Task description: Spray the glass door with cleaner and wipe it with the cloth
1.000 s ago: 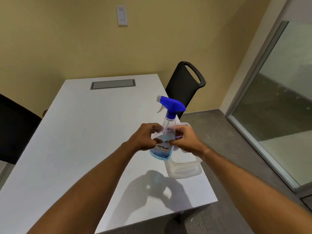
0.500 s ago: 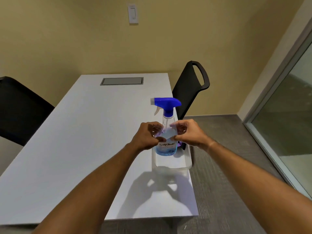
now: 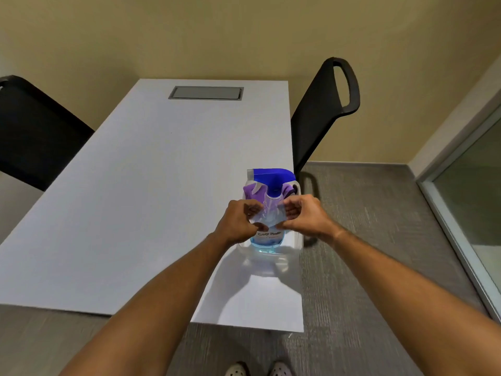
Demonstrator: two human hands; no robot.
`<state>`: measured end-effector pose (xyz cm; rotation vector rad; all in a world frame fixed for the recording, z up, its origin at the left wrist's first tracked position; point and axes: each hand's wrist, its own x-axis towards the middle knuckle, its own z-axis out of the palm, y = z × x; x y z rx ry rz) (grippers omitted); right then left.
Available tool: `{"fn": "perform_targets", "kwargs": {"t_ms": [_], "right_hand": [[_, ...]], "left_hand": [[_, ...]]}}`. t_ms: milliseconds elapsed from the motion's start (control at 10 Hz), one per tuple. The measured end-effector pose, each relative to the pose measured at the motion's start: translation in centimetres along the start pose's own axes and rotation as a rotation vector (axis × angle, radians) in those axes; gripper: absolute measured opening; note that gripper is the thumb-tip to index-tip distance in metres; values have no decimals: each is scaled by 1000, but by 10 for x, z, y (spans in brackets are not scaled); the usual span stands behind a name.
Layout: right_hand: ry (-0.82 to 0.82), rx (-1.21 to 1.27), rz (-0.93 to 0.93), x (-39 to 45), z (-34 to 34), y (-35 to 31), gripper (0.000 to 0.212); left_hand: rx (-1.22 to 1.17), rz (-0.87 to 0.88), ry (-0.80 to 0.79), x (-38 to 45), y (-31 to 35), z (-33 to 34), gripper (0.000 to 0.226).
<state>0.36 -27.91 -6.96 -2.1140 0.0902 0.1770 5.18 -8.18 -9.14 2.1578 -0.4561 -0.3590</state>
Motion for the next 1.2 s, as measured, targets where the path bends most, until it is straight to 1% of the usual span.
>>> {"fn": "perform_targets", "kwargs": {"t_ms": [200, 500, 700, 800, 900, 1000, 1100, 1200], "right_hand": [[-25, -44, 21, 3, 13, 13, 51], [20, -42, 44, -5, 24, 12, 52], [32, -86, 5, -13, 31, 12, 53], [38, -113, 2, -16, 35, 12, 56], [67, -154, 8, -23, 39, 8, 65], [91, -221, -31, -30, 39, 4, 74], [152, -336, -84, -40, 33, -8, 86], [235, -405, -105, -47, 30, -22, 92]], "left_hand": [[-22, -30, -19, 1, -20, 13, 40], [-30, -21, -49, -2, -26, 13, 43], [-38, 19, -82, -7, -28, 14, 45], [-33, 28, -86, -11, -25, 13, 52], [31, 21, -73, -18, -18, 5, 61], [121, 66, -91, -25, -14, -5, 69], [261, 144, -65, -37, -7, -29, 91], [279, 211, 0, -47, 5, -45, 101]]}}
